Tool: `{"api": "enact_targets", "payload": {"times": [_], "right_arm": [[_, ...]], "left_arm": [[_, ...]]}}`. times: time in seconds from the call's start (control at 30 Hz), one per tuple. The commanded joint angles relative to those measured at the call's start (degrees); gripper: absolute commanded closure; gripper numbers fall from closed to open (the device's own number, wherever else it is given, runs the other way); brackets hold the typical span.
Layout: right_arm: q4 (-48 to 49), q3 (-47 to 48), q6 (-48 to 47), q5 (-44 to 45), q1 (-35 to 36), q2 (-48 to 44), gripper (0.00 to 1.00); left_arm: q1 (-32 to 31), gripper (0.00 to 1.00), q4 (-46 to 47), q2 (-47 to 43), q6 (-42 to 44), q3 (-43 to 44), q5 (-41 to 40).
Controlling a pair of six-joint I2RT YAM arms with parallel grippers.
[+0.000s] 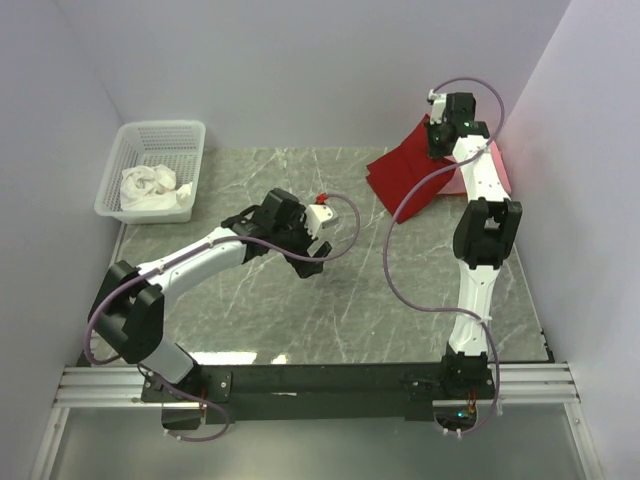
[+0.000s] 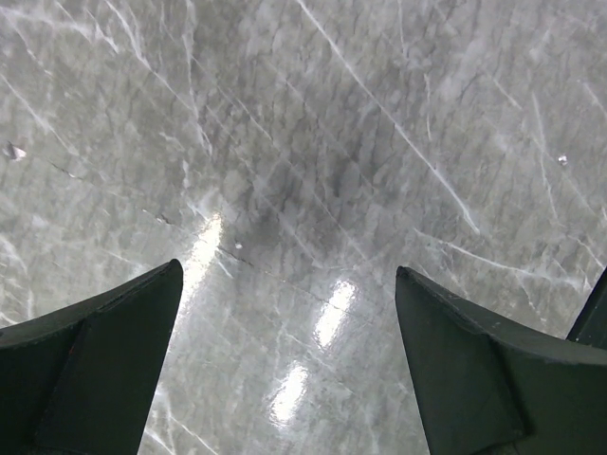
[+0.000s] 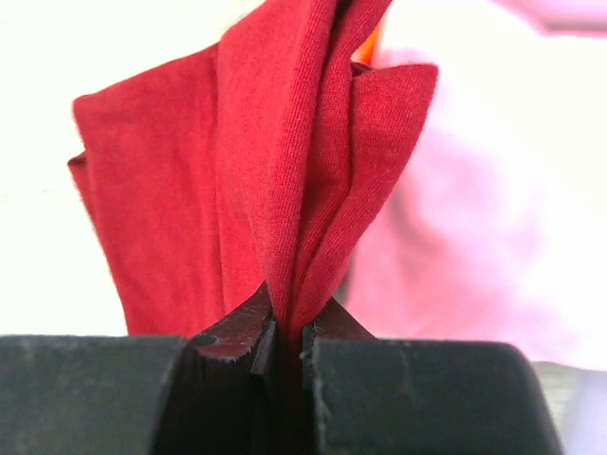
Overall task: Fold and stack the t-shirts
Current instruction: Neatly place the folded tshirt to the corner
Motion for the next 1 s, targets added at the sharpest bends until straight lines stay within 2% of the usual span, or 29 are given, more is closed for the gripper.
{"api": "enact_targets", "payload": {"times": [0.0,0.3,0.97], "right_arm": [[1.9,4.8,-4.9,5.7,0.2,-0.3,1.00],[8.9,3.4,-8.7,12.8,-0.6,-3.1,1.00],[8.8,5.1,-12.2,10.2,-1.3,-10.7,1.00]], "left_arm": [[0.3,0.00,-0.9,1.4,-0.5,2.5,0.3],[0.9,0.01,-2.5,4.0,0.0,4.3,0.8],[1.0,0.01,-0.5,2.7,-0.6,2.0,1.5]]}}
